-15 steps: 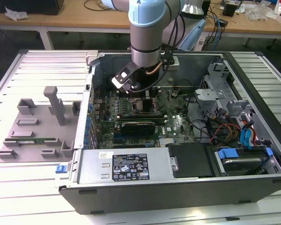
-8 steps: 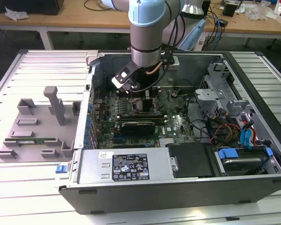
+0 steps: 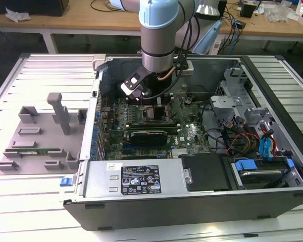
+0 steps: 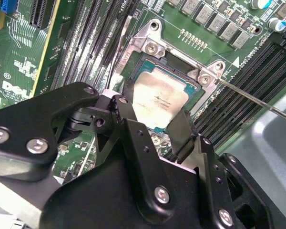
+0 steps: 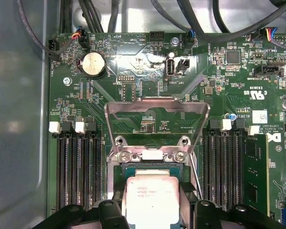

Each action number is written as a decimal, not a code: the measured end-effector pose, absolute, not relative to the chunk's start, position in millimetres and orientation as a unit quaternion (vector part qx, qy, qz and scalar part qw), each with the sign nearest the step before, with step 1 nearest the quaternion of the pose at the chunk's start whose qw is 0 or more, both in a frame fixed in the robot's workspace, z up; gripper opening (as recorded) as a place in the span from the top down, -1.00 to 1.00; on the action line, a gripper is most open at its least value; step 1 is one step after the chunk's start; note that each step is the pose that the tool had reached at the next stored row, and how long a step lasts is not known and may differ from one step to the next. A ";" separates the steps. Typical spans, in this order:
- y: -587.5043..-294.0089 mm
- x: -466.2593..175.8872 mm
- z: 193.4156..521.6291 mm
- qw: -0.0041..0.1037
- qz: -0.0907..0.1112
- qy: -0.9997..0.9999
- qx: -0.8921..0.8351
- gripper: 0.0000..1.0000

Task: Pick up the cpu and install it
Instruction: 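Place the cpu into insertion slot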

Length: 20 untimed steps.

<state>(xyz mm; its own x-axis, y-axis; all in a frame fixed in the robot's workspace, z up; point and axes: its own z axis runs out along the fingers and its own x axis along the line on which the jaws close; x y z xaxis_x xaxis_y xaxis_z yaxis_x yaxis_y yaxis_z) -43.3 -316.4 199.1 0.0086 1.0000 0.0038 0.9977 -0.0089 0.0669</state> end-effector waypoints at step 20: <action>-316.4 -43.2 231.7 0.022 0.025 0.704 0.710 0.79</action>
